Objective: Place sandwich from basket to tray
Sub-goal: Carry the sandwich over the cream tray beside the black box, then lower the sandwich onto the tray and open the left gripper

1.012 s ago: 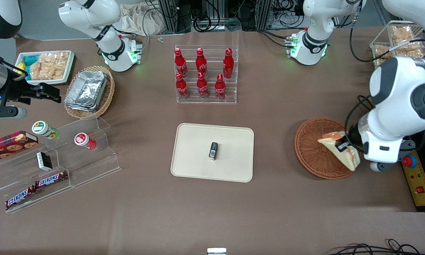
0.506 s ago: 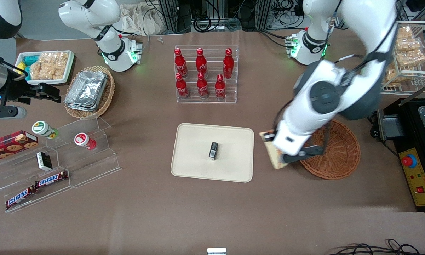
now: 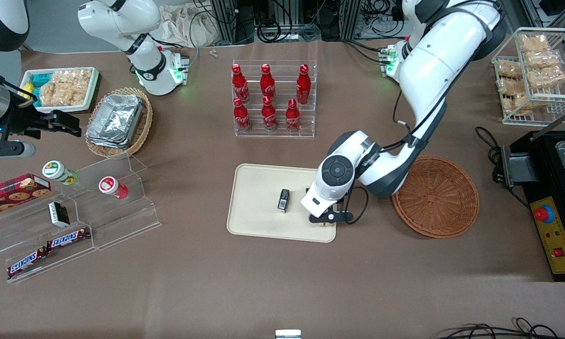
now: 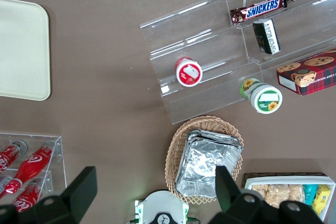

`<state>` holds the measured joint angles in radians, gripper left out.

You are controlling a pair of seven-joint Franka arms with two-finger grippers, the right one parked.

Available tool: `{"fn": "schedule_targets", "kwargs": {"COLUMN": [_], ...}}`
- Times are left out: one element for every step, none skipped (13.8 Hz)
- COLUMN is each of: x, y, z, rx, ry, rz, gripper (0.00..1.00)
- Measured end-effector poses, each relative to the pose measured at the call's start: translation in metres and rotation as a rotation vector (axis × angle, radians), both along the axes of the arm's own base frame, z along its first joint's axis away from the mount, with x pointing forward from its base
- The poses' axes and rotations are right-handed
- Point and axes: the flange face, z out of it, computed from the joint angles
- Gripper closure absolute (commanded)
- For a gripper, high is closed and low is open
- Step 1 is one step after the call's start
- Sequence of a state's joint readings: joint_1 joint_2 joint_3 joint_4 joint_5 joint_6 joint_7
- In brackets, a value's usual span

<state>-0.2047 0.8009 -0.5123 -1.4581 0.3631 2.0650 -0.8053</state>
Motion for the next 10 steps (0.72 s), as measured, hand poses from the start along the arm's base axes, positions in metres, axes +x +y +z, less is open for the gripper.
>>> {"fn": "schedule_targets", "kwargs": {"x": [0.0,0.0,0.0,0.0,0.001,0.003,0.008,0.018,0.03,0.039], "y": [0.001,0.001,0.0,0.0,-0.001,0.0,0.001,0.004,0.012,0.024], "z": [-0.005,-0.007,-0.007,-0.007,-0.006,-0.003,0.004,0.018,0.04,0.068], "rx": [0.008,0.011,0.011,0.011,0.009,0.006,0.0,-0.012,-0.02,-0.009], "ry": [0.0,0.0,-0.002,-0.002,-0.004,-0.01,-0.022,-0.046,-0.076,-0.093], "rz": [-0.006,-0.009,-0.011,-0.011,-0.01,-0.003,0.013,0.033,0.055,0.077], "gripper": [0.37,0.0,0.0,0.0,0.0,0.0,0.0,0.0,0.0,0.0]}}
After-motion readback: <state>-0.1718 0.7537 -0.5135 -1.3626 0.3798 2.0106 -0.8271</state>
